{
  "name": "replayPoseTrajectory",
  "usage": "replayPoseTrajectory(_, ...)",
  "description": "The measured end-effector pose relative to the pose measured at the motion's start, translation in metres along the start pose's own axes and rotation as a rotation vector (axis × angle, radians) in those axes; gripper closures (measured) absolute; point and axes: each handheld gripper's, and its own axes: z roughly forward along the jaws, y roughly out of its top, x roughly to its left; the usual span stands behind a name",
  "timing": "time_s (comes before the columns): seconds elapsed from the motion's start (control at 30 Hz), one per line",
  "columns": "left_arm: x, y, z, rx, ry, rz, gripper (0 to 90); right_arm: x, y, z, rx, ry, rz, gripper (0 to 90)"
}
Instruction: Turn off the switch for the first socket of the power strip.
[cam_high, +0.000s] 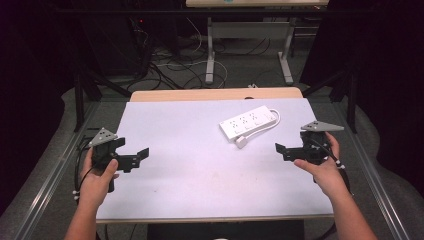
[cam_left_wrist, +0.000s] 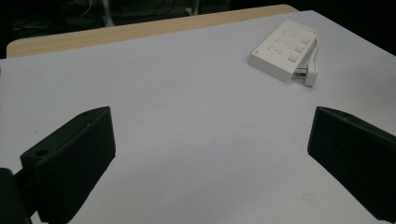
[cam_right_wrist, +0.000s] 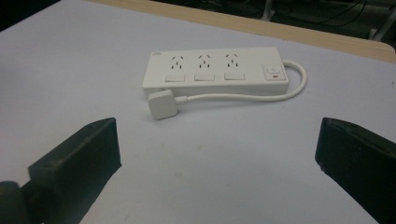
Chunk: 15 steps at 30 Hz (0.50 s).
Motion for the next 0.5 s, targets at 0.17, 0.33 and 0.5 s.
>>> replayPoseTrajectory(0.17,0.000,0.000,0.000,-0.005,0.007,-0.002,0.8,0.004,0.006,0.002,0.030,-0.003,-0.031,2.6)
replayPoseTrajectory(0.33,0.000,-0.001,0.000,-0.004,0.012,-0.010,1.0,0.005,0.013,0.004,0.050,0.015,-0.037,2.6)
replayPoseTrajectory(0.5,0.000,0.000,0.000,-0.004,0.015,-0.011,1.1,0.005,0.021,0.006,0.049,0.010,-0.034,2.6)
